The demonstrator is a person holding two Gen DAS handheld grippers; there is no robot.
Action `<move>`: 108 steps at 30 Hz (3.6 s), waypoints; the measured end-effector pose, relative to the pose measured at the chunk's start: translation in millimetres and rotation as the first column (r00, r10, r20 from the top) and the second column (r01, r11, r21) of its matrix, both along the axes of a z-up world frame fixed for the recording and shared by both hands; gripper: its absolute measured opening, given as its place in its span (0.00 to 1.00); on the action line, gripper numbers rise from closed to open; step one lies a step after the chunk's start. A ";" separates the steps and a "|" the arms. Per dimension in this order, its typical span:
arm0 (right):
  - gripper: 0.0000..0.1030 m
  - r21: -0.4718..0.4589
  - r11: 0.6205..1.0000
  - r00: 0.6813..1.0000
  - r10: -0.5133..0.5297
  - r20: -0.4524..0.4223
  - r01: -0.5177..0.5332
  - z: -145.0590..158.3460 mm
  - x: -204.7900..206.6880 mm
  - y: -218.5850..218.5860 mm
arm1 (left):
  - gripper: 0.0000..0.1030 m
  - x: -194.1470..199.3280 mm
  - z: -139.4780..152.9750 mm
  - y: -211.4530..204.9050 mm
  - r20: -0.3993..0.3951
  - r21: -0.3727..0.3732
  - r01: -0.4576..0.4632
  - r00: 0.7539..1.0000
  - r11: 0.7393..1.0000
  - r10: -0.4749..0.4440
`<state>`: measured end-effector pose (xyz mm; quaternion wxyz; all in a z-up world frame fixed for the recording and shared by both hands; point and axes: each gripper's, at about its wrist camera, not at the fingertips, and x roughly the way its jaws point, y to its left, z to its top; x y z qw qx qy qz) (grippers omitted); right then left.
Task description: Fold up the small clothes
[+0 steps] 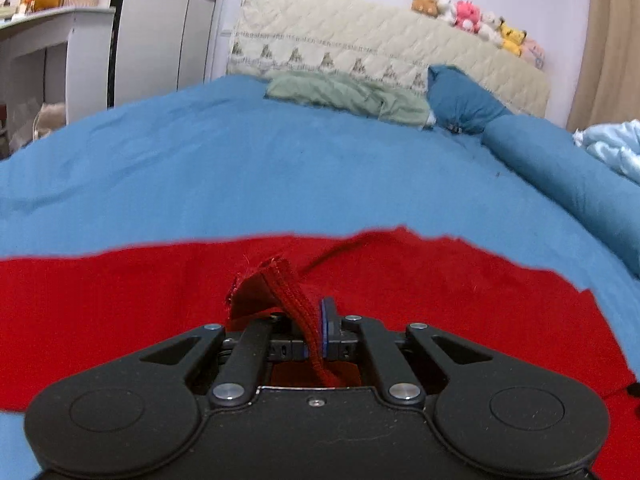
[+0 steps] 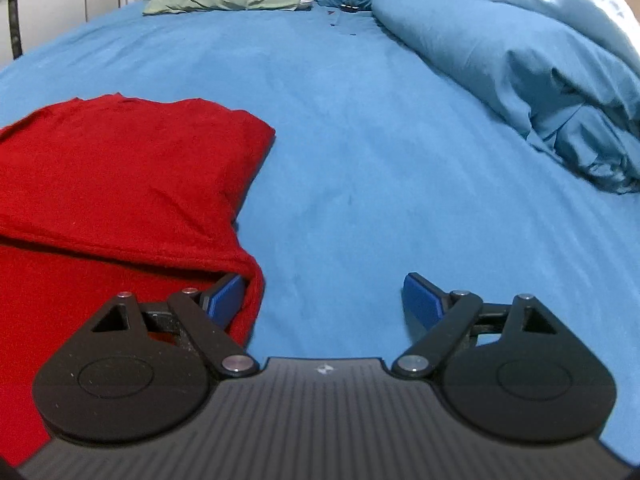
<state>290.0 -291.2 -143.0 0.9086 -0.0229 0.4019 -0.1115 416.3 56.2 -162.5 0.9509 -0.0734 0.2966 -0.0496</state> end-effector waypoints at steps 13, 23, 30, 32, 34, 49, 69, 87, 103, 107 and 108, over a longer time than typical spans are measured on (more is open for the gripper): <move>0.99 0.108 0.953 0.952 0.264 0.156 -0.282 41.0 12.9 51.9 | 0.60 -36.5 33.8 -1.5 0.051 0.156 0.060 0.996 0.986 -0.069; 1.00 0.270 0.952 0.988 0.117 0.100 -0.140 -2.1 28.7 22.7 | 0.60 -27.6 11.5 -0.7 -0.022 0.110 0.135 0.991 0.985 -0.133; 1.00 0.291 0.928 0.965 0.184 0.185 -0.232 6.7 92.3 47.9 | 0.65 -17.4 2.7 0.7 -0.036 0.095 0.140 0.990 0.986 -0.137; 1.00 0.281 0.941 0.979 0.161 0.124 -0.191 -12.3 113.8 50.0 | 0.71 3.2 -4.6 4.2 -0.098 0.067 0.128 0.988 0.989 -0.121; 1.00 0.272 0.948 0.982 0.134 0.133 -0.167 -21.6 120.1 42.8 | 0.71 13.3 -6.1 6.4 -0.134 0.051 0.134 0.983 0.990 -0.126; 1.00 0.234 0.931 0.951 0.235 0.198 -0.279 -2.6 77.9 74.7 | 0.73 -47.9 11.9 20.4 0.004 0.095 0.205 0.978 0.974 -0.207; 1.00 0.160 0.919 0.915 0.315 0.253 -0.361 74.8 2.2 106.4 | 1.00 -82.5 96.0 47.7 -0.011 0.102 0.003 1.000 0.995 -0.002; 1.00 0.275 0.794 0.840 0.501 0.210 -0.542 107.2 35.8 284.9 | 0.96 -137.8 82.1 321.0 -0.145 -0.171 -0.649 0.761 0.741 0.633; 1.00 0.257 0.780 0.820 0.554 0.141 -0.571 65.0 50.8 323.2 | 0.04 -88.6 23.6 371.2 -0.264 -0.182 -0.731 0.681 0.658 0.684; 1.00 0.261 0.785 0.827 0.542 0.148 -0.561 65.4 50.7 312.9 | 0.04 -87.6 42.2 353.5 -0.184 -0.136 -0.702 0.711 0.699 0.679; 1.00 0.261 0.789 0.830 0.536 0.153 -0.557 67.2 50.2 308.7 | 0.04 -86.8 50.2 348.0 -0.162 -0.138 -0.689 0.724 0.711 0.670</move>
